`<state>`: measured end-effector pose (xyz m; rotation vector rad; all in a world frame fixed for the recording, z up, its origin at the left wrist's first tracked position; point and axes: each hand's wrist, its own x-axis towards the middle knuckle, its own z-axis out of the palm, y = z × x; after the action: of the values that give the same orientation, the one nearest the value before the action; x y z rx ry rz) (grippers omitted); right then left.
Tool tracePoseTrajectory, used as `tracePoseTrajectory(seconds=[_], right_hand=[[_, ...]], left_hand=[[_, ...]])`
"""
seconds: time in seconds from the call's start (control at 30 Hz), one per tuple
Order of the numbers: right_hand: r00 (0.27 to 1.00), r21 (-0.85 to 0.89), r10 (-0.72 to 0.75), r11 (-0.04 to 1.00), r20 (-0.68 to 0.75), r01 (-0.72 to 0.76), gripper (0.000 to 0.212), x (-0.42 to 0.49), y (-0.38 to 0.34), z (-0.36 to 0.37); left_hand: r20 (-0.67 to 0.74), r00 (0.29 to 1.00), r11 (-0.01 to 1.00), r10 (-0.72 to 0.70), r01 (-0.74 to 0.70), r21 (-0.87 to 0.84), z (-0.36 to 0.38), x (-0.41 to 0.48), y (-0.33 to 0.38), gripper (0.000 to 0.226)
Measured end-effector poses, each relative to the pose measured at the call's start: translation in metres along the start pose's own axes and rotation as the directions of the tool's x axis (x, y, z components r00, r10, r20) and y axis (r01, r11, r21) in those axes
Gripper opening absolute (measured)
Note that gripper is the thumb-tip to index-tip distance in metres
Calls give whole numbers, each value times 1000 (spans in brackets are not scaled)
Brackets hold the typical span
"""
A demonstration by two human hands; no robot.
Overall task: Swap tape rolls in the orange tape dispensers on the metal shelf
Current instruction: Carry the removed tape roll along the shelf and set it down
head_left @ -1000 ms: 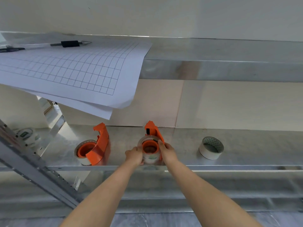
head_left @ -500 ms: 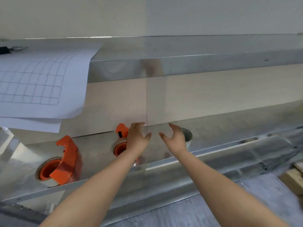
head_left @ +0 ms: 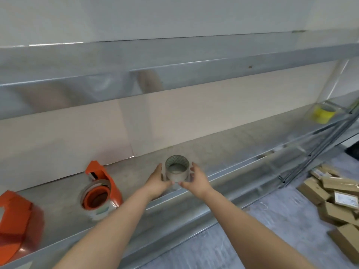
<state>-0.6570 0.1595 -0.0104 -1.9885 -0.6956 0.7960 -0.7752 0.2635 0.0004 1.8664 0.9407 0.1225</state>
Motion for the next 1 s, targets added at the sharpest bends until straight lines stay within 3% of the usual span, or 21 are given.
tracePoseTrajectory(seconds=[0.1, 0.2, 0.4, 0.5, 0.67, 1.0], right_hand=[[997, 37, -71, 997, -19, 71, 79, 6, 1, -1], [984, 45, -141, 988, -105, 146, 60, 7, 3, -9], [961, 88, -160, 979, -226, 184, 73, -3, 11, -64], [947, 88, -160, 978, -277, 191, 74, -10, 19, -106], [928, 51, -173, 978, -331, 201, 62, -23, 39, -176], [872, 70, -127, 981, -473, 180, 54, -41, 84, -294]], left_hand=[[-65, 994, 993, 86, -90, -77, 10, 6, 6, 57], [-166, 978, 986, 126, -141, -86, 25, 6, 12, 47], [-278, 948, 965, 156, -206, -162, 60, 11, 58, 56], [-239, 952, 957, 191, -235, -172, 84, 14, 89, 64], [-140, 936, 934, 323, -339, -115, 130, 20, 136, 58], [12, 908, 865, 419, -395, -308, 231, 43, 218, 61]])
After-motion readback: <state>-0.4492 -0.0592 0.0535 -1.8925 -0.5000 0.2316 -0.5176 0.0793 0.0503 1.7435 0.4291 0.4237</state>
